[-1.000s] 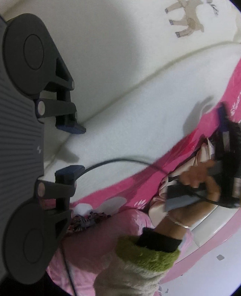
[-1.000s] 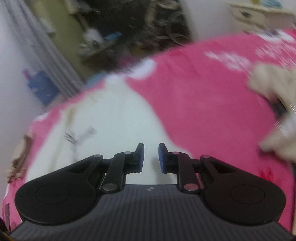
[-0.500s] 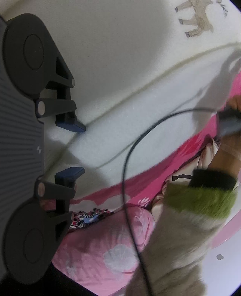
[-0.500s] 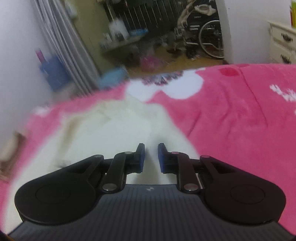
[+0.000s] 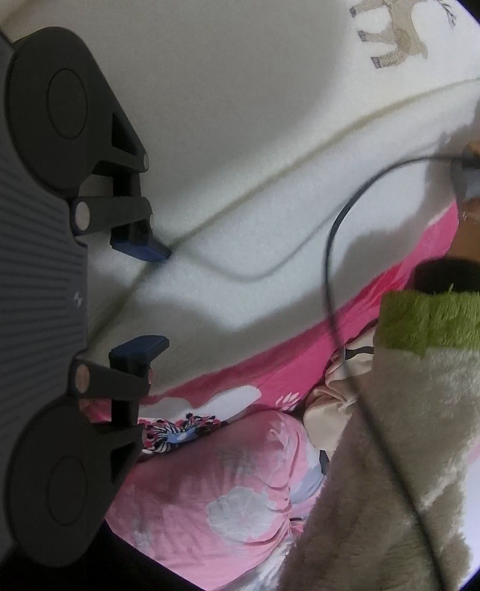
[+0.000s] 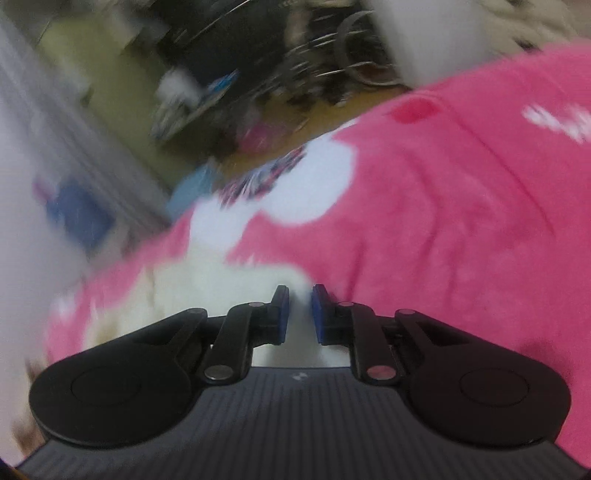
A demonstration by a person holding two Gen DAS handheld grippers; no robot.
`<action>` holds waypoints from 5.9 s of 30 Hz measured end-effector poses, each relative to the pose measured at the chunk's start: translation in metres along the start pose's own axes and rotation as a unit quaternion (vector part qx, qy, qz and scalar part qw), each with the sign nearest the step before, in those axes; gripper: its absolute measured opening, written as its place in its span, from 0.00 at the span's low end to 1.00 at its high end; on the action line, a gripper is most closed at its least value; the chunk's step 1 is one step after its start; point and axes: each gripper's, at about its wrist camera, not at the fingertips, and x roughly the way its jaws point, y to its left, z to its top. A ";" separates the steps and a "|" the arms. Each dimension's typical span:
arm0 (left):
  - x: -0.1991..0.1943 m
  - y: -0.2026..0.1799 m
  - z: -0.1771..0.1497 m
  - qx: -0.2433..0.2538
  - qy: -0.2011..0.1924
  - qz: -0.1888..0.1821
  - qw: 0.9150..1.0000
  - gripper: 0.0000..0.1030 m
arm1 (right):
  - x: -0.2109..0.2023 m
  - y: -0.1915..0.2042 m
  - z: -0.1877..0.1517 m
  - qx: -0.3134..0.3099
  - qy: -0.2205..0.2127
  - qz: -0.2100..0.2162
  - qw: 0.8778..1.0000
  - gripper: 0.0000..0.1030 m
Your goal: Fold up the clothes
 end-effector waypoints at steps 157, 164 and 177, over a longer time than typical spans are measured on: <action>-0.229 0.208 -0.032 -0.239 -0.272 0.277 0.890 0.23 | 0.032 0.189 -0.131 -0.117 0.137 0.088 0.980 0.05; -0.231 0.212 -0.039 -0.266 -0.300 0.265 0.877 0.18 | 0.037 0.197 -0.123 -0.133 0.119 0.094 0.980 0.05; -0.233 0.221 -0.040 -0.298 -0.319 0.260 0.862 0.17 | 0.053 0.201 -0.121 -0.137 0.107 0.089 0.981 0.04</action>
